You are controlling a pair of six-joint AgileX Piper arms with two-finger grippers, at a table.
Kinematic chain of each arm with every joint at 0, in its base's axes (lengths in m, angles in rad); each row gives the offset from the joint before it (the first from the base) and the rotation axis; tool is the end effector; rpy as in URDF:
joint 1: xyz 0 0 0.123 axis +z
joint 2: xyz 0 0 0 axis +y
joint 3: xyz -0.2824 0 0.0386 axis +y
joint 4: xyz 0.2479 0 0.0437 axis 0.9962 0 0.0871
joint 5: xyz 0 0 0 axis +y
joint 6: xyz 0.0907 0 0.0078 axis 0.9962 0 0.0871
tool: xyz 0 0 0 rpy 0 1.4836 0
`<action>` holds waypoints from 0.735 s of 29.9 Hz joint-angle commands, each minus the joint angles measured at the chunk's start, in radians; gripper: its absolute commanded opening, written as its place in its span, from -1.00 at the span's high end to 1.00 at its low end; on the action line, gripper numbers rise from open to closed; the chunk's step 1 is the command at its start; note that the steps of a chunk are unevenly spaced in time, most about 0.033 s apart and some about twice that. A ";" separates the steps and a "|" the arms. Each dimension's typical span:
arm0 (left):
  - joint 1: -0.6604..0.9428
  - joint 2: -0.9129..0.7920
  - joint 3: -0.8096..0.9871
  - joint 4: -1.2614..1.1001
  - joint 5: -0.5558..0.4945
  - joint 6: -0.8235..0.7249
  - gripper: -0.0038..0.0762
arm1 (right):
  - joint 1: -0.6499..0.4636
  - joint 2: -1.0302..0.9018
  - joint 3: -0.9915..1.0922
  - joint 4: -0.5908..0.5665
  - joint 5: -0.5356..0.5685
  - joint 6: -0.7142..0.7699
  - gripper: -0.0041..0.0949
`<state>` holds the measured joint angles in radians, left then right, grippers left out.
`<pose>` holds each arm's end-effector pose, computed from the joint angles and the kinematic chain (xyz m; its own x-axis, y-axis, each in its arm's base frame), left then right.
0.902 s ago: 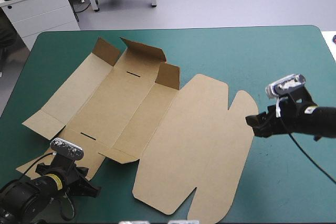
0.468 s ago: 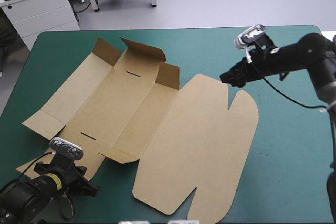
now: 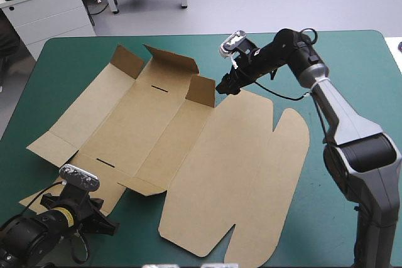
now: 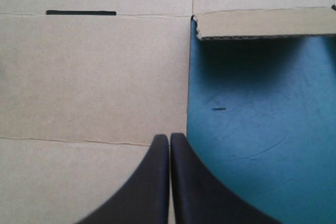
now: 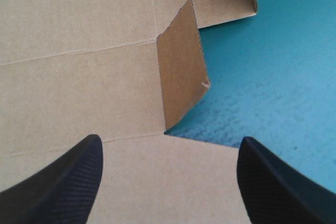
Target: Fold the box
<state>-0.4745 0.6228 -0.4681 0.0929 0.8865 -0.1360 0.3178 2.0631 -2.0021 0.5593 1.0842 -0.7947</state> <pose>0.0896 -0.0387 0.2500 -0.7546 0.3012 -0.5829 0.3615 0.9323 0.0136 0.4253 0.1849 0.3150 -0.4369 -0.5976 -0.6723 -0.8421 0.5345 0.0722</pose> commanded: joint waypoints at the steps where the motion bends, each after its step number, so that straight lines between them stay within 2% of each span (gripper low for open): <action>1: -0.005 0.003 -0.034 0.008 -0.039 -0.010 0.93 | 0.023 0.007 -0.101 0.007 -0.027 -0.014 -0.41; 10: -0.005 0.003 -0.034 0.008 -0.039 -0.010 0.93 | 0.051 0.092 -0.201 0.014 -0.049 -0.032 -0.41; 22: -0.005 0.003 -0.034 0.008 -0.039 -0.010 0.93 | 0.104 0.146 -0.203 0.017 -0.169 -0.075 -0.41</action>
<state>-0.4745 0.6228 -0.4681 0.0939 0.8865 -0.1360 0.4137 2.2702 -2.1709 0.5427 0.9814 -0.8494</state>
